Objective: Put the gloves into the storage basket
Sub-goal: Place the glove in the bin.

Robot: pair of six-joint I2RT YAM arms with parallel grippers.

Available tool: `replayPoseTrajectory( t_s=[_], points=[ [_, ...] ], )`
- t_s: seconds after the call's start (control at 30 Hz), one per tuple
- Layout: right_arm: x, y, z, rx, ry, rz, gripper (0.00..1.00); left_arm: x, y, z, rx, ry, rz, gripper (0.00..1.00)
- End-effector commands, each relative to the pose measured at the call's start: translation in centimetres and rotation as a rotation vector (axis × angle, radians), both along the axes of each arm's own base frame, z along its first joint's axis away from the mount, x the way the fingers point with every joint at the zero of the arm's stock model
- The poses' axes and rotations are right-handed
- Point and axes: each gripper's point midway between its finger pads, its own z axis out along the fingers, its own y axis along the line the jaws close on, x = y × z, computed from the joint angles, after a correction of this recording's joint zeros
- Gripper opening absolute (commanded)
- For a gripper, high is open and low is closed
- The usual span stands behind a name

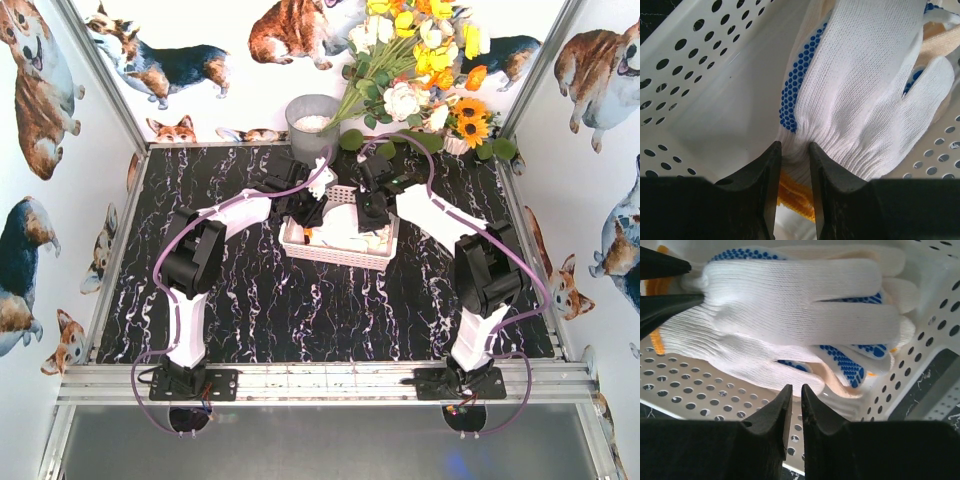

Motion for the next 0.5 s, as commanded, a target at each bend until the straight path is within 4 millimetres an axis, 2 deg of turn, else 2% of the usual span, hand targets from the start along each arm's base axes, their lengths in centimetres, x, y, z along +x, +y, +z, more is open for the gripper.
replayPoseTrajectory(
  t_s=[0.0,0.27,0.33,0.47],
  points=[
    [1.9,1.5,1.0,0.044,-0.083,0.006,0.15,-0.6,0.7,0.3,0.015,0.019,0.015,0.24],
    [4.5,-2.0,-1.5,-0.173,-0.124,-0.108,0.12,-0.7,1.1,-0.6,0.041,0.027,0.014,0.24],
    [5.1,-2.8,-1.4,-0.227,-0.142,-0.127,0.11,-0.7,1.1,-0.7,0.043,0.029,0.014,0.24],
    [6.5,-4.5,0.2,-0.300,-0.200,-0.174,0.12,-0.7,1.3,-0.8,0.051,0.026,0.016,0.24]
  ],
)
